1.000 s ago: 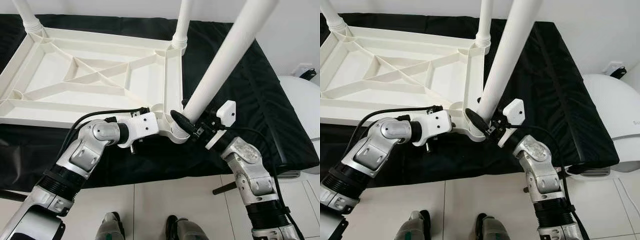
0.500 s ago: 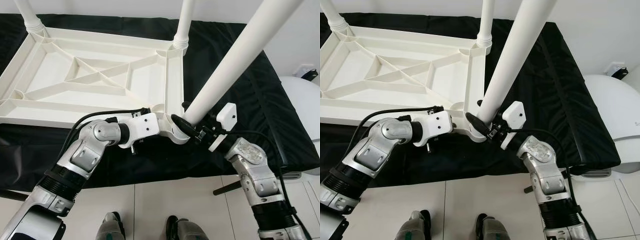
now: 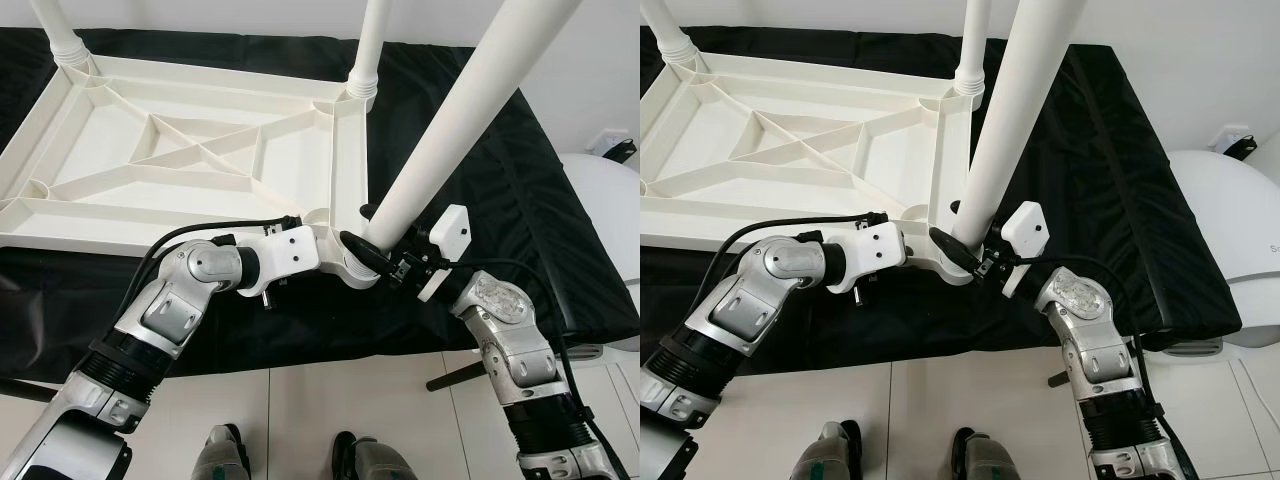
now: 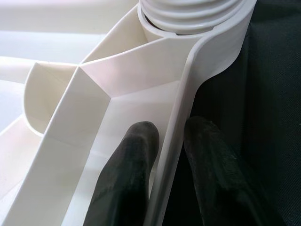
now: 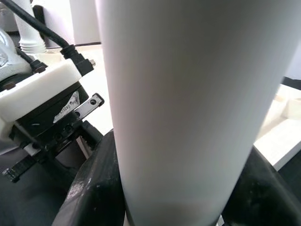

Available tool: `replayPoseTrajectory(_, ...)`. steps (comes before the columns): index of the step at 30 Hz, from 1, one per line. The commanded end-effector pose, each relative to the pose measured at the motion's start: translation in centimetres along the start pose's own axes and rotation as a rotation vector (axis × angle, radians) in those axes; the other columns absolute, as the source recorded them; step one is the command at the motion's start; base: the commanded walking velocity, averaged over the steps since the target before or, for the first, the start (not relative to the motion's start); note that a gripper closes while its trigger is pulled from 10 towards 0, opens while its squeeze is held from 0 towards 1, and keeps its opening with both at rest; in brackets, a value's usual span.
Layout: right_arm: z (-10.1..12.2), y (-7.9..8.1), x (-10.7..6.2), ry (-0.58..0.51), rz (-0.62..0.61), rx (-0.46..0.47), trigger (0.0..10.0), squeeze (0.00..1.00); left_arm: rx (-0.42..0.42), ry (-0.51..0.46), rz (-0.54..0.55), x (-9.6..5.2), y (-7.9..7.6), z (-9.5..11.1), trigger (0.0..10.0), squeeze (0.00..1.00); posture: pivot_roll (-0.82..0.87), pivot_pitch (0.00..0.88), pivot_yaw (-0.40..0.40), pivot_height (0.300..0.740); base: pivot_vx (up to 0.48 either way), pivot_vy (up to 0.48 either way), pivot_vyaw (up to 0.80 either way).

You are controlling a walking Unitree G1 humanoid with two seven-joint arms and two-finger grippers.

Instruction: Building children table

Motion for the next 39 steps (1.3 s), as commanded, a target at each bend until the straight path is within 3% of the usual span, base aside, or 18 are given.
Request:
replayPoseTrajectory(1, -3.22, 2.87, -0.33, 0.136, 0.067, 0.122, 10.0, 0.0, -0.02, 0.029, 0.026, 0.28, -0.06, -0.7, 10.0, 0.0, 0.1, 0.233, -0.057, 0.74, 0.0, 0.0, 0.0)
replayPoseTrajectory(29, -3.27, 2.72, 0.18, 0.141, -0.069, 0.133, 10.0, 0.0, -0.018, 0.026, 0.029, 0.28, 0.12, -0.56, 10.0, 0.0, 0.1, 0.244, -0.06, 0.74, 0.0, 0.0, 0.0)
replayPoseTrajectory(39, -2.9, 3.34, 0.45, 0.121, -0.122, 0.15, 10.0, 0.0, -0.018, 0.024, 0.033, 0.22, 0.15, -0.49, 10.0, 0.0, 0.1, 0.246, -0.062, 0.74, 0.0, 0.0, 0.0)
Point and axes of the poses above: a point about 5 cm out from each wrist's last joint towards the gripper, its own x axis pointing out of the wrist towards the gripper, its own z axis along the axis of the wrist's last joint, y = z × x, the point moved 1 cm from there along x, pointing out of the wrist towards the gripper, and after that the axes turned 5 degrees about -x, right-handed, at the moved point
